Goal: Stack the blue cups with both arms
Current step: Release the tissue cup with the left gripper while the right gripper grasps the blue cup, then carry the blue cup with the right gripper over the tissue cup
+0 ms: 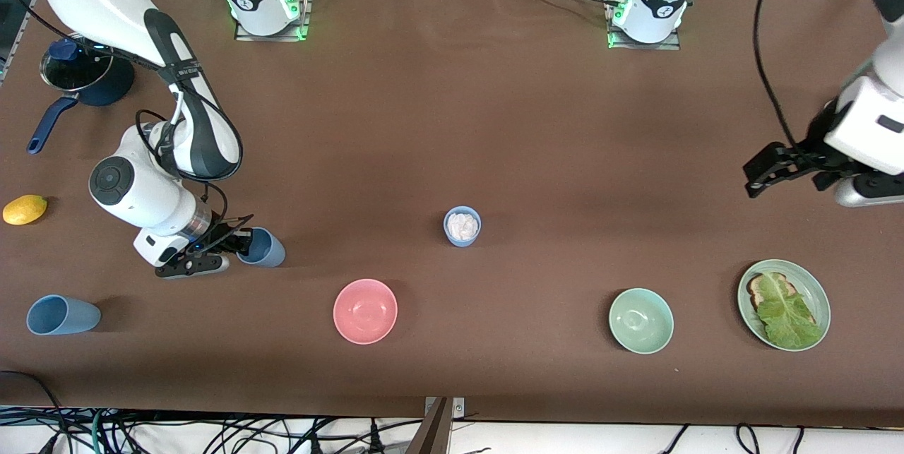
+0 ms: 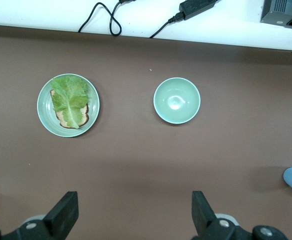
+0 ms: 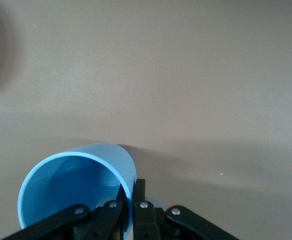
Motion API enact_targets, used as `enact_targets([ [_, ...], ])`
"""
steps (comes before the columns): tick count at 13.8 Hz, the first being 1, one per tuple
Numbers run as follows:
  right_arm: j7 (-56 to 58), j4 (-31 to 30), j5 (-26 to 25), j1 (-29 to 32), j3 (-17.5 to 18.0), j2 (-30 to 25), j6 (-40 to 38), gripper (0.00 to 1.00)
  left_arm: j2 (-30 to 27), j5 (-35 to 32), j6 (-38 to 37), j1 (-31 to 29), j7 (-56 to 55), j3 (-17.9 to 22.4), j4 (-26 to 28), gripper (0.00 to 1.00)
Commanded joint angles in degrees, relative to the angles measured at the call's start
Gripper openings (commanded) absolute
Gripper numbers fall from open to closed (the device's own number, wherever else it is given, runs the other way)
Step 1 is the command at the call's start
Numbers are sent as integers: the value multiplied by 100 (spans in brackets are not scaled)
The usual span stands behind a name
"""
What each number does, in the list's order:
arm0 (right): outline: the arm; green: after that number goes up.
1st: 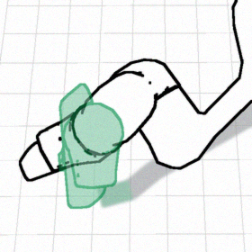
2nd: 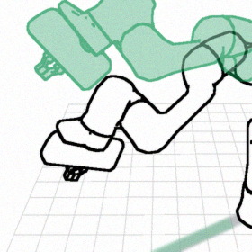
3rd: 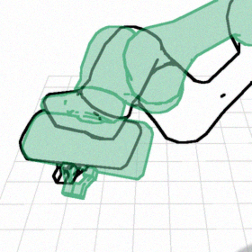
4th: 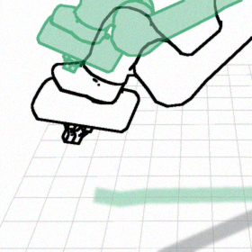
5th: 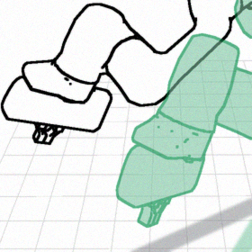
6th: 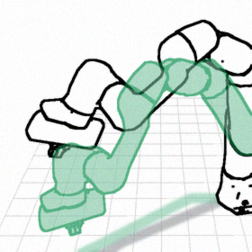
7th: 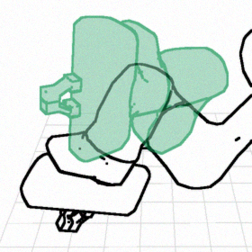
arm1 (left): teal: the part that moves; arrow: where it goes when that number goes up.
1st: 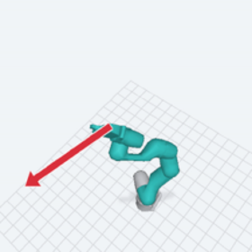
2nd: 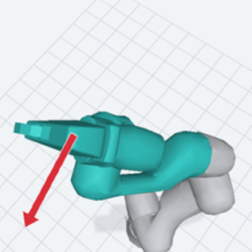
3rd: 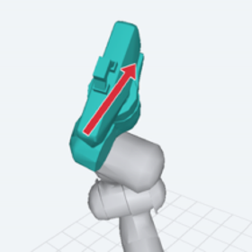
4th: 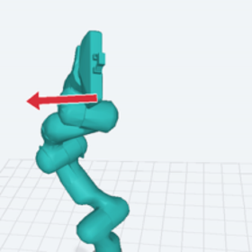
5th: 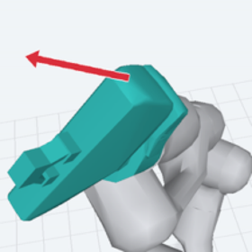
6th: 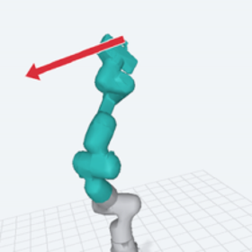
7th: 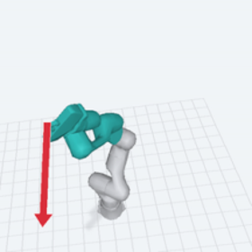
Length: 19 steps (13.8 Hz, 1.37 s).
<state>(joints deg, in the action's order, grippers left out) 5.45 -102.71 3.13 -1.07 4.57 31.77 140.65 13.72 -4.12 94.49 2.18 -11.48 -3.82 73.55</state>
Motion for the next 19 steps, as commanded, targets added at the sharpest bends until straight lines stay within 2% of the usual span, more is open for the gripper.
enact_targets([
  [1, 9, 111, 91, 10, 17, 40, -2, 0, -159, 201, -167, -383, 557, -75, 107, 100],
  [3, 9, 338, 91, 10, 17, 14, -307, 0, -255, 298, -203, -612, 970, -75, 150, 100],
  [6, -131, 1233, 91, -156, 17, -4, -1536, 0, -422, 307, -203, -771, 1595, -49, 335, 100],
  [10, -850, 2183, 12, -770, 9, -21, -2768, 0, -774, 316, -693, -640, 1570, -13, 590, 100],
  [12, -1464, 2605, -128, -1165, -9, -30, -3295, 0, -879, 341, -827, -578, 1587, -5, 677, 100],
  [13, -1903, 2746, -190, -1341, -9, -30, -3524, 0, -1045, 455, -836, -569, 1605, -5, 887, 100],
  [15, -2528, 2905, -217, -1675, 0, -30, -3614, 0, -1441, 482, -827, -508, 1622, -5, 1370, 100],
  [19, -4328, 3282, -217, -2597, -9, 214, -3361, 0, -1890, 474, -801, -438, 1561, -5, 1863, 100],
])
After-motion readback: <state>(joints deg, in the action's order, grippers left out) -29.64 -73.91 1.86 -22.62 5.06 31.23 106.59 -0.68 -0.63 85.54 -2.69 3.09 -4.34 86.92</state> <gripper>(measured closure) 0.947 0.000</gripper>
